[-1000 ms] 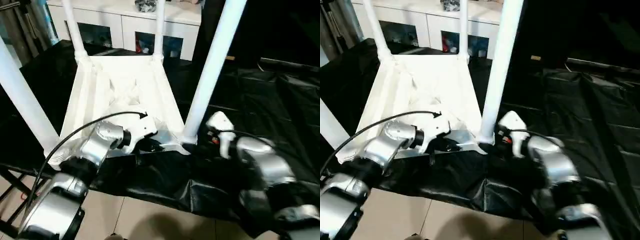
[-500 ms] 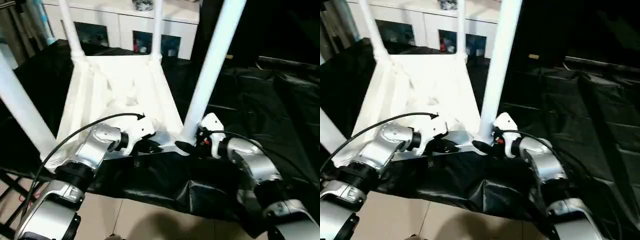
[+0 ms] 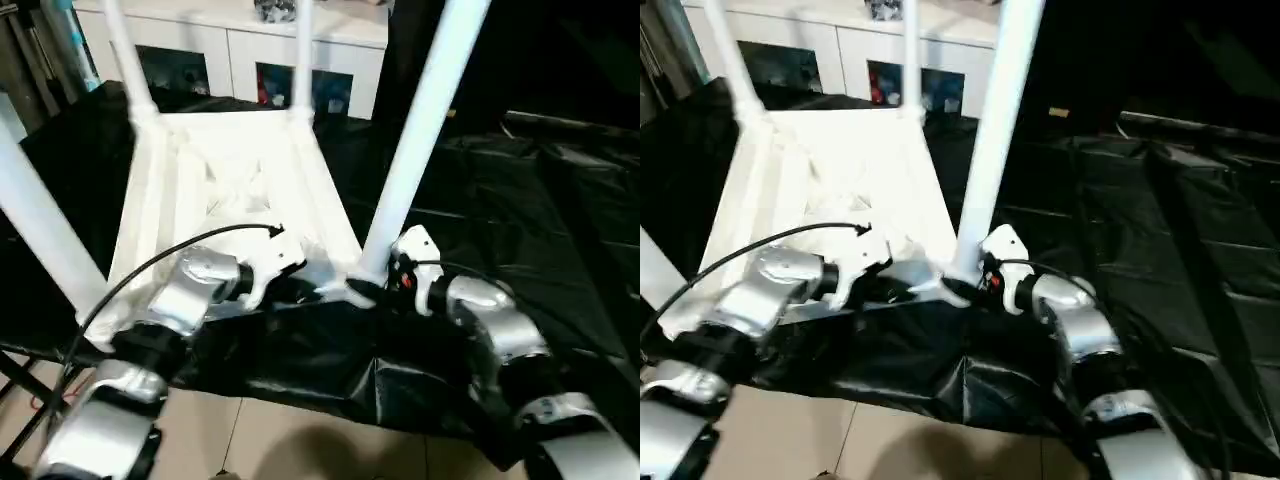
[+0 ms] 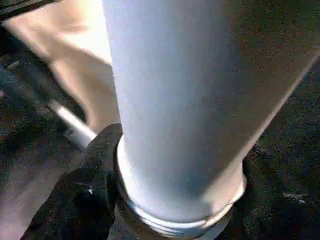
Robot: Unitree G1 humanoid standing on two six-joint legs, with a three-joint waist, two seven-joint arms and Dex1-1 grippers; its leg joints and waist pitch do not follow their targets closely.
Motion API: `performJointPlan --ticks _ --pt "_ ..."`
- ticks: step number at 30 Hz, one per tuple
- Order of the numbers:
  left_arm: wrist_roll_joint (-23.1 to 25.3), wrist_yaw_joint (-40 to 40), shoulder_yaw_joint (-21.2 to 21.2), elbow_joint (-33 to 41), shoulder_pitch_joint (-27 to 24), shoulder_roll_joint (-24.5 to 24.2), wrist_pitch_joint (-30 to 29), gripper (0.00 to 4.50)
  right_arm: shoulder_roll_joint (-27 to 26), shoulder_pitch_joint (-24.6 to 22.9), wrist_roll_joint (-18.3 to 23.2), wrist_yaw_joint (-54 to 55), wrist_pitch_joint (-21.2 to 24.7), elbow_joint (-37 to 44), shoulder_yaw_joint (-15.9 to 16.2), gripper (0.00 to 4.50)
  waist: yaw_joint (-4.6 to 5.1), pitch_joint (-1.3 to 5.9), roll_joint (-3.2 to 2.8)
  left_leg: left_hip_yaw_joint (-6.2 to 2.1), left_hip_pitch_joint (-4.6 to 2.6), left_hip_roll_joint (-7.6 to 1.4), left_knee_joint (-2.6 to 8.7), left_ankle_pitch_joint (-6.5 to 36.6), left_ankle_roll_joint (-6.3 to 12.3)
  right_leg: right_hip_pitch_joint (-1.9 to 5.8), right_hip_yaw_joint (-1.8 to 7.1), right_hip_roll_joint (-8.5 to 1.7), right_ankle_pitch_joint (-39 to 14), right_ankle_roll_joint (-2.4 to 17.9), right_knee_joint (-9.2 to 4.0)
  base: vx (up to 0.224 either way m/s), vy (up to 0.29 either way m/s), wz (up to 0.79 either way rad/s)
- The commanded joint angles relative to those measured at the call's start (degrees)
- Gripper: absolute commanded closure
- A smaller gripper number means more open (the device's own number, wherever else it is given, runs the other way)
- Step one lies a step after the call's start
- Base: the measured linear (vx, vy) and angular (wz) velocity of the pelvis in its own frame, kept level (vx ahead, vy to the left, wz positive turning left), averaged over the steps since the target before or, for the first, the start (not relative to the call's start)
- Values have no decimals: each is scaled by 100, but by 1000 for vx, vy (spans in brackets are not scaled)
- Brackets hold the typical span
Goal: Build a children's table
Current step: Rotate leg to tighten
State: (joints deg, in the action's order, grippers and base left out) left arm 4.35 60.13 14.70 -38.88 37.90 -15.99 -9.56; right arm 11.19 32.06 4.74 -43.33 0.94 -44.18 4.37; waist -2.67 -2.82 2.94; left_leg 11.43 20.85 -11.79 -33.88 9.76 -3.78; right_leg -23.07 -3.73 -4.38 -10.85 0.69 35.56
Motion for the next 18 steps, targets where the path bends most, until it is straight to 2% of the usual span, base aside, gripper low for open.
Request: performJointPlan --ticks 1,2,3,4,6,7,8,9,10,12,15,18 --pt "-94 -385 -16 -323 -54 301 -126 450 -167 137 31 616 51 -286 -151 175 -11 310 29 -113 -80 -166 409 1578 31 197 268 -395 -2009 1036 -538 0 0 0" --pt "-94 -385 -16 -323 -54 301 -126 450 -167 137 31 616 51 -286 -151 175 -1 313 33 -110 -72 -160 406 1599 31 201 267 -392 -2031 1035 -540 0 0 0" --pt "-84 -680 -71 -465 57 481 -185 450 -379 193 41 1065 46 -470 -234 175 -7 313 37 -113 -73 -161 406 1628 41 204 267 -397 -2077 1005 -553 0 0 0" --pt "-84 -680 -71 -465 57 481 -185 450 -379 193 41 1065 46 -470 -234 175 7 313 9 -103 -79 -158 398 1657 49 173 282 -401 -2078 1014 -553 0 0 0" --pt "-27 -1069 -123 -712 234 735 -199 450 -689 313 -145 1828 40 -740 -220 175 1 314 19 -118 -85 -155 412 1667 2 188 265 -396 -2164 969 -571 0 0 0" --pt "-27 -1069 -123 -712 234 735 -199 450 -689 313 -145 1828 40 -740 -220 175 17 305 19 -123 -75 -152 422 1698 -18 188 261 -394 -2221 938 -577 0 0 0" --pt "6 -1211 -133 -814 300 822 -184 450 -807 368 -238 2081 34 -839 -186 175 12 310 -9 -130 -81 -154 424 1717 -27 191 260 -398 -2234 930 -578 0 0 0" --pt "32 -1261 -117 -873 334 875 -153 450 -896 404 -306 2174 8 -890 -138 175 23 317 0 -126 -86 -157 425 1722 -18 185 263 -395 -2160 926 -584 0 0 0" --pt "48 -1293 -107 -911 356 908 -134 450 -954 428 -350 2235 -9 -923 -107 140 26 310 0 -121 -84 -154 432 1740 -7 175 263 -384 -2128 924 -588 0 0 0" --pt "115 -1281 -10 -981 388 967 -80 450 -1144 518 -292 2161 -93 -1007 -127 106 33 307 -15 -131 -86 -154 439 1848 -12 179 259 -396 -2221 911 -602 0 0 0" --pt "107 -961 85 -902 298 890 33 450 -1077 605 -140 1729 -204 -981 -182 84 38 308 -9 -136 -80 -165 447 1898 29 188 261 -399 -2161 917 -603 0 0 0" --pt "51 -571 144 -762 189 748 246 450 -846 630 -221 1431 -330 -938 -87 57 34 322 6 -133 -56 -173 444 1775 86 212 264 -408 -1935 985 -573 0 0 0"
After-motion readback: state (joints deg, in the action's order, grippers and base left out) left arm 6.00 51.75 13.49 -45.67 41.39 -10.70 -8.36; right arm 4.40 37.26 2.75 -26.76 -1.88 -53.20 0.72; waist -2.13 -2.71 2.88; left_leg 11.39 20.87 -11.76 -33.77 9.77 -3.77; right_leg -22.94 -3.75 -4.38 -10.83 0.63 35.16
